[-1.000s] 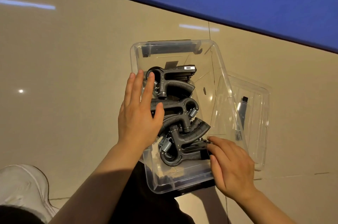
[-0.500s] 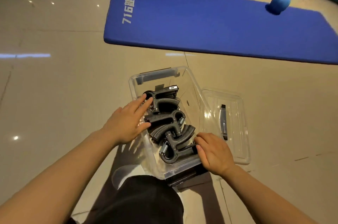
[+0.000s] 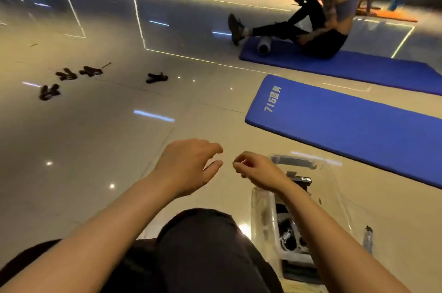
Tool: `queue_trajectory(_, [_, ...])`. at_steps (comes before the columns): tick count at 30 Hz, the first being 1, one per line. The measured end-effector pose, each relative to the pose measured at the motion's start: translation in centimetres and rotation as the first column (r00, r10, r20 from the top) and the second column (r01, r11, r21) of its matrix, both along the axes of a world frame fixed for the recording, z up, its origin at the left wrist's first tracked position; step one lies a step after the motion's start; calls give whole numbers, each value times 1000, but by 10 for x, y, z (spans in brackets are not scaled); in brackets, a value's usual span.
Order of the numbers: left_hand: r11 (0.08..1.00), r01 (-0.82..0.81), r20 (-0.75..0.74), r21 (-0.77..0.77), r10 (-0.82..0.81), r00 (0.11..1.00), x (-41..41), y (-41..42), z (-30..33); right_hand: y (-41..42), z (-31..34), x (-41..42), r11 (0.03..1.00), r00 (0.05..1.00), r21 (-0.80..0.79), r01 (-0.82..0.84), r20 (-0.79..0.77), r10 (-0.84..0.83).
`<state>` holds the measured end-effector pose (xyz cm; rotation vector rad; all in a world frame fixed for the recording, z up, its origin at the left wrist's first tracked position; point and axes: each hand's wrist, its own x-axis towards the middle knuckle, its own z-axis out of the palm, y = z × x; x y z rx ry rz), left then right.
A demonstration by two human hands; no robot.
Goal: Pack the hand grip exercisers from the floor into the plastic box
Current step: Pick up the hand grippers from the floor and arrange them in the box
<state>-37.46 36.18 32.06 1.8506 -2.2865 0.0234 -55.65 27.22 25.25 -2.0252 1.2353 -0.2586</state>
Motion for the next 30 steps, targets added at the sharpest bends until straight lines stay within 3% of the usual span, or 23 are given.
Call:
queue_trajectory(2, [972, -226, -115, 56, 232, 966, 47, 28, -2, 5, 37, 53, 992, 992, -22, -126, -9, 125])
queue_trajectory(4, [892, -417, -224, 173, 448, 865, 89, 55, -7, 20, 69, 99, 967, 968, -46, -251, -44, 249])
queue_trajectory(7, [790, -567, -300, 233, 613, 731, 129, 82, -9, 53, 111, 152, 901, 906, -123, -415, -142, 398])
queue_trajectory(12, [763, -625, -353, 165, 637, 685, 153, 103, -4, 74, 141, 201, 841, 873, -245, -483, -214, 439])
queue_trajectory(16, [757, -634, -291, 157, 649, 703, 178, 96, -9, 53, 92, 239, 878, 923, -290, -381, -169, 345])
queue_trajectory(18, [747, -639, -283, 181, 662, 694, 193, 86, -14, 33, 46, 249, 917, 907, -85, -390, -209, 366])
queue_trajectory(20, [740, -628, -276, 242, 673, 686, 202, 79, -17, 17, 14, 250, 854, 763, 207, -478, -385, 520])
queue_trajectory(21, [734, -623, -257, 271, 679, 688, 205, 77, -19, 10, 9, 251, 816, 672, 270, -511, -466, 575])
queue_trajectory(22, [725, -624, -232, 291, 686, 689, 209, 73, -20, 2, 11, 254, 803, 643, 273, -529, -489, 590])
queue_trajectory(26, [666, -670, -162, 329, 738, 654, 235, 46, -18, -26, 40, 292, 852, 811, 97, -515, -265, 521])
queue_trajectory(30, [694, -667, -191, 272, 718, 669, 252, -1, 5, -44, 51, 334, 828, 797, -16, -560, -285, 533])
